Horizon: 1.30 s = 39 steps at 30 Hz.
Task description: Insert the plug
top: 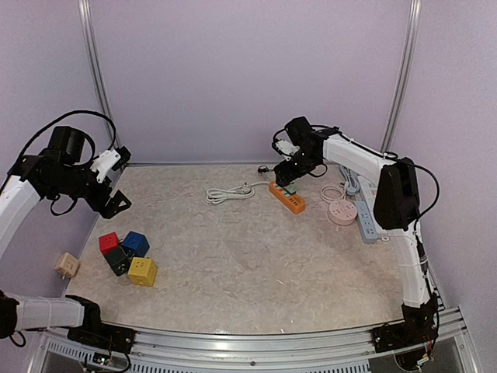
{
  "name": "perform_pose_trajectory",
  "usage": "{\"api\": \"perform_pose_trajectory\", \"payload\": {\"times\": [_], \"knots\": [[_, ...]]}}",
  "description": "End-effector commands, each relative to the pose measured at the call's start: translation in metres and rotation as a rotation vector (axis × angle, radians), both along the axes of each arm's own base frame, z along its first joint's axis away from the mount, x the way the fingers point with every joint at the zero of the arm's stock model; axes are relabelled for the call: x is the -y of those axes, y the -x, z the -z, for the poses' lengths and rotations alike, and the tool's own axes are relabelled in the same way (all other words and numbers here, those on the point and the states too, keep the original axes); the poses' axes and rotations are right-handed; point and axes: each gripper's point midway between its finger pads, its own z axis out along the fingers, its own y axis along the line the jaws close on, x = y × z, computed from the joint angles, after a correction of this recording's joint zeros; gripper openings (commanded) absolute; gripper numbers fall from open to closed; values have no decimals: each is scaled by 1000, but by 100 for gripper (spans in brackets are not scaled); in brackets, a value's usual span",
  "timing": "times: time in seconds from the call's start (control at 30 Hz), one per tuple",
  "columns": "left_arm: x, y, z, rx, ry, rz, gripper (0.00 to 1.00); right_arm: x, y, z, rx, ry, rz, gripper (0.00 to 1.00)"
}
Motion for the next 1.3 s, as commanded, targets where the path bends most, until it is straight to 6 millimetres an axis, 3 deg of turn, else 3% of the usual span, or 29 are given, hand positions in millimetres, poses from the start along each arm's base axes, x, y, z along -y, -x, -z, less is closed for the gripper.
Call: {"api": "perform_pose_trajectory", "payload": {"times": [0.0, 0.2, 0.4, 0.83, 1.1, 1.2, 1.27], "knots": [[-2, 4, 4, -17, -2, 5, 99, -1, -7, -18, 56, -25, -7, 73], [-2, 5, 5, -19, -7, 9, 99, 3, -9, 8, 22, 14, 11, 45], [-2, 4, 7, -28, -6, 7, 99, 9, -13, 24, 14, 45, 28, 24], [-3, 3, 4, -17, -8, 1, 99, 13, 4, 72, -96, 67, 35, 10], [-4, 5, 2, -9, -9, 2, 99, 31, 31, 127, -220, 137, 65, 1], [-5, 5, 2, -11, -13, 0, 99, 36, 38, 128, -215, 141, 72, 0], [-4, 5, 2, -10, -11, 1, 99, 37, 40, 118, -193, 127, 75, 0]]}}
